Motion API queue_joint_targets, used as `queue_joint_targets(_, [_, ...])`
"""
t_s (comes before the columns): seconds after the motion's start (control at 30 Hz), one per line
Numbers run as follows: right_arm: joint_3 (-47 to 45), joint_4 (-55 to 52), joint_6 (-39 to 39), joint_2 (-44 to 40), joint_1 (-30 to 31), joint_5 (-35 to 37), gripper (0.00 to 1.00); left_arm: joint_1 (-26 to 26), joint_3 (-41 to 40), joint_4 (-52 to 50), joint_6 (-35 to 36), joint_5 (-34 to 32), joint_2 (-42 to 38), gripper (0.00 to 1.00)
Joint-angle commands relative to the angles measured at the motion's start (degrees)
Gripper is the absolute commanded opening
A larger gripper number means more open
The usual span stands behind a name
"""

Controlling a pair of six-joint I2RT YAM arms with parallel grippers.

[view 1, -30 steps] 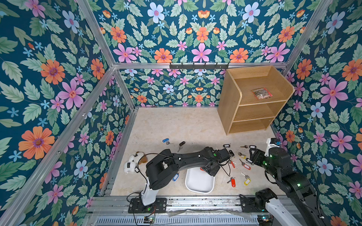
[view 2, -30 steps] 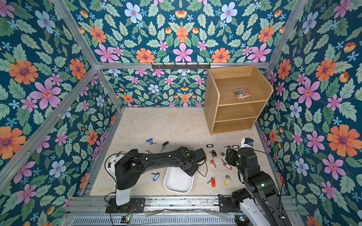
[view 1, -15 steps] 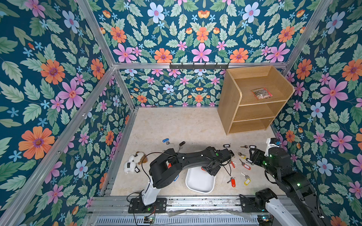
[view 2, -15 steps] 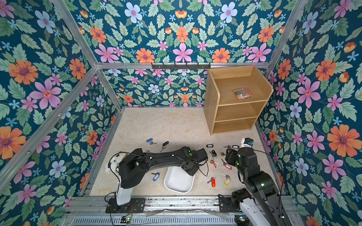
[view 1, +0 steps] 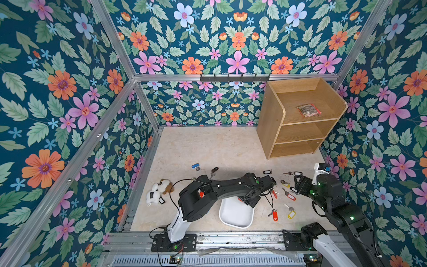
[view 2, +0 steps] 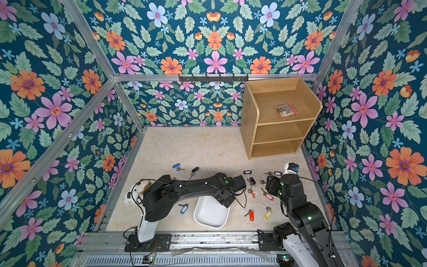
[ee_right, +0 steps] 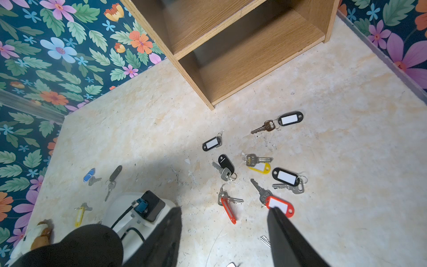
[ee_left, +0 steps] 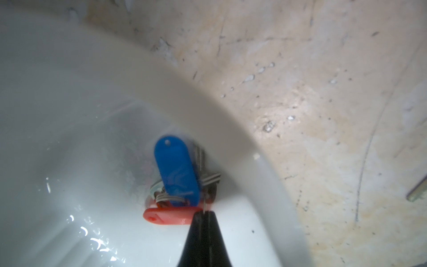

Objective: Take the keys out of the storage box
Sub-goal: Pick up the key from the storage box, then place the key at the center of the board.

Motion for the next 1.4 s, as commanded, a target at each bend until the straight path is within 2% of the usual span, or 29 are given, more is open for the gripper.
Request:
queue_joint_targets(0.0, [-0.30, 1.00, -0.02, -0.03, 0.05, 0.56, 0.63, -0.04, -0.50, -0.93, -0.90, -0.99, -0.64, 0.00])
queue_joint_targets(0.17, [-0.30, 1.02, -0.03, -0.12, 0.01, 0.65, 0.63, 0.03, -0.87, -1.40, -2.48, -1.91, -2.75, 0.00])
queue_joint_targets(0.4, [-0.30, 1.02, -0.06, -0.03, 0.03, 0.64, 0.63, 0.56, -2.55, -1.13, -5.18, -3.03, -12.56, 0.00])
queue_joint_targets(0.67, [-0.31, 1.03, -0.06, -0.40, 0.00, 0.59, 0.63, 8.23, -13.52, 5.48, -9.23, 1.61, -21.51, 0.00])
queue_joint_targets(0.83, [-0.31, 0.99, -0.03, -0.47, 0.06, 0.57, 0.63, 12.43, -17.18, 5.11, -12.01, -1.16, -26.39, 0.00])
queue_joint_targets(1.0, [-0.33, 1.02, -0.06, -0.38, 0.05, 0.63, 0.63, 19.23, -20.82, 4.55, -13.99, -3.65, -34.45, 0.00])
queue_joint_targets(1.13, [-0.31, 1.01, -0.05, -0.38, 0.05, 0.56, 0.64, 27.22, -23.25, 3.61, -14.49, -5.87, -39.58, 0.00])
queue_joint_targets(1.3, [-0.31, 1.09, -0.06, -0.38, 0.01, 0.40, 0.64, 39.81, -25.62, 2.95, -13.14, -6.49, -40.28, 0.00])
queue_joint_targets(1.37, [-0.33, 1.04, -0.05, -0.42, 0.02, 0.39, 0.64, 45.72, -26.87, 4.26, -11.92, -4.83, -38.83, 0.00])
